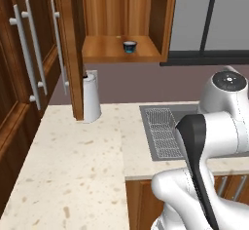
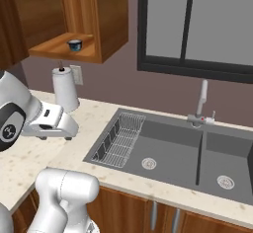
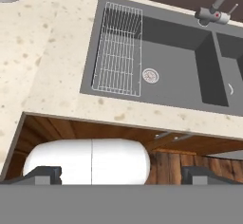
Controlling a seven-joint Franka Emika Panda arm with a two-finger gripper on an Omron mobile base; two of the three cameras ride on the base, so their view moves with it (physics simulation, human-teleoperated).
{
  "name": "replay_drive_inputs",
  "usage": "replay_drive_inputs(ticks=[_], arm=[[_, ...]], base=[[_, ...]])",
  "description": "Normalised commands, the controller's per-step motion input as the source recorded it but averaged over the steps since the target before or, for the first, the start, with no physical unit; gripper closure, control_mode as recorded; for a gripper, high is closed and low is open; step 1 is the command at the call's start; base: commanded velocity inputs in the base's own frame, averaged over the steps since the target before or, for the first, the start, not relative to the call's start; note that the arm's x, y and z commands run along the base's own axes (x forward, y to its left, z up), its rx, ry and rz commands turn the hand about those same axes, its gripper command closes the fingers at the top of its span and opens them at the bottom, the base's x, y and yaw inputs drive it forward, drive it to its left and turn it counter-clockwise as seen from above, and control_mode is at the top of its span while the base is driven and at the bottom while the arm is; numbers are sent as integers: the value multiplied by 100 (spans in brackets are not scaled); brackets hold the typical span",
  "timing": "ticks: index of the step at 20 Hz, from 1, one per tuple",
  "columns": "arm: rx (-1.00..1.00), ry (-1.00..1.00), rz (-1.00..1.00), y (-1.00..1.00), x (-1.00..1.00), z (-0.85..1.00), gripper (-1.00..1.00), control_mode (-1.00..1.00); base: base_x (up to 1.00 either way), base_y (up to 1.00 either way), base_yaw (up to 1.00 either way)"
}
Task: Pick the yogurt and canned food from the counter and place them in the cabinets closest to them.
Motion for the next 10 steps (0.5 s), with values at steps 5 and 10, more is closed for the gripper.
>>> replay_drive_inputs(ticks=[5, 10], arm=[[0, 0, 0, 0, 0, 0, -100, 100], [0, 0, 0, 0, 0, 0, -100, 100]], base=[[-16, -35, -8], [-23, -44, -11]])
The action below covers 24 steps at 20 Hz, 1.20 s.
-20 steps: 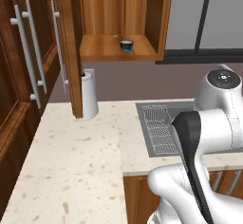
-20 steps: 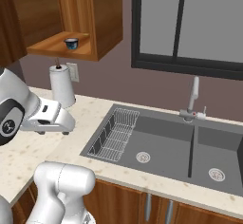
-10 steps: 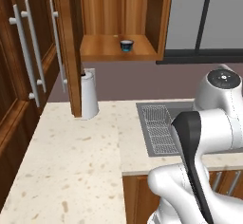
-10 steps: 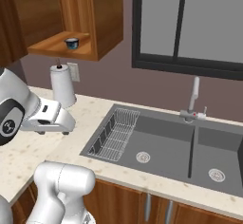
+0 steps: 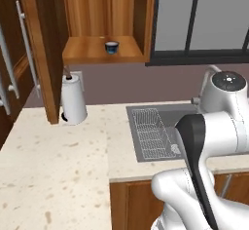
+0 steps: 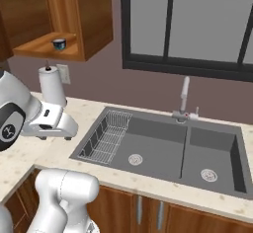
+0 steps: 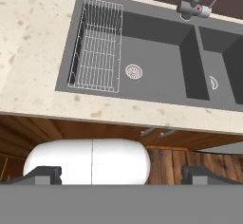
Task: Pick the yogurt and canned food from the counter and place them in the cabinets closest to them.
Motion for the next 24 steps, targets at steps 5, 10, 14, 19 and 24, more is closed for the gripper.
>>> replay_drive_inputs(ticks=[5, 10, 14, 19, 24], arm=[[0, 0, 0, 0, 0, 0, -100, 100], [0, 0, 0, 0, 0, 0, -100, 100], [0, 0, 0, 0, 0, 0, -100, 100], [0, 0, 0, 0, 0, 0, -100, 100], [0, 0, 0, 0, 0, 0, -100, 100]], base=[[-24, -45, -12], [-18, -41, -11], [-13, -42, -10], [-9, -48, -5], [-6, -51, -3]])
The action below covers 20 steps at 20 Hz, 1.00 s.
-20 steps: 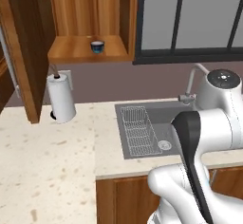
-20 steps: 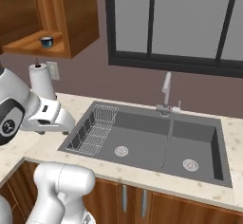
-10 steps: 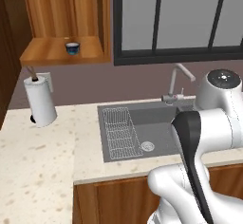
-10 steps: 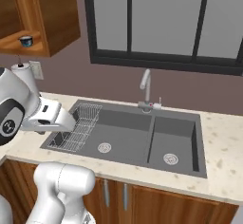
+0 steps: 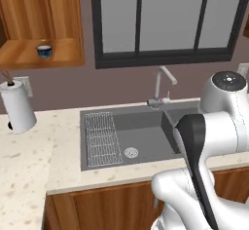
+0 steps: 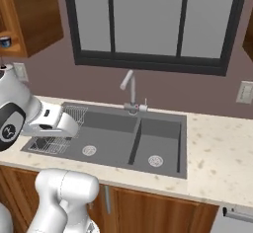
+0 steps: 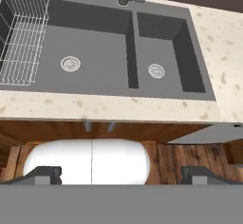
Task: Pick the yogurt and canned food from the counter and place them in the cabinets closest to them.
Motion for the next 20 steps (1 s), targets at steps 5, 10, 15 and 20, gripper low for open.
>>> replay_drive_inputs(ticks=[5, 10, 15, 20], arm=[[0, 0, 0, 0, 0, 0, -100, 100], [0, 0, 0, 0, 0, 0, -100, 100], [0, 0, 0, 0, 0, 0, -100, 100], [0, 0, 0, 0, 0, 0, -100, 100]], base=[[-5, -49, -3], [-4, -48, -3], [-3, -49, -3], [-4, -53, -3]])
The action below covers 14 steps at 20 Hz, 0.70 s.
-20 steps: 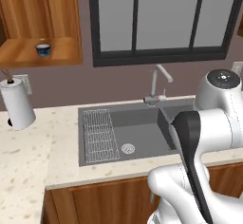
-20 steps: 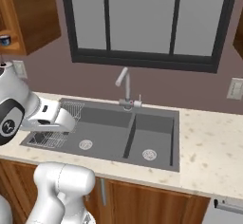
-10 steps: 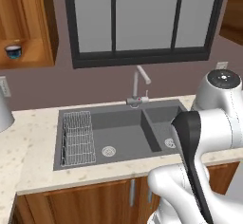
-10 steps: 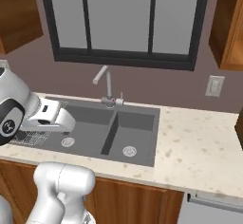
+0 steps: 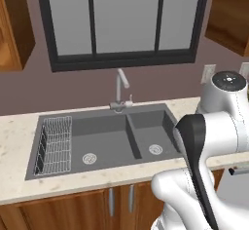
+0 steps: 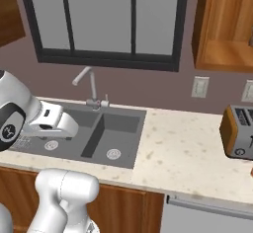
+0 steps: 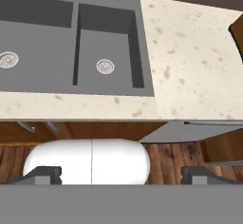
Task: Pick the yogurt and canned food from the counter and place them in the cabinets closest to them.
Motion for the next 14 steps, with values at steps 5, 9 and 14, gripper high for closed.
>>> replay_drive_inputs(ticks=[5, 9, 14], arm=[[0, 0, 0, 0, 0, 0, -100, 100], [0, 0, 0, 0, 0, 0, -100, 100], [0, 0, 0, 0, 0, 0, -100, 100]], base=[[-4, -55, -3], [-1, -54, -2], [0, -55, -3]])
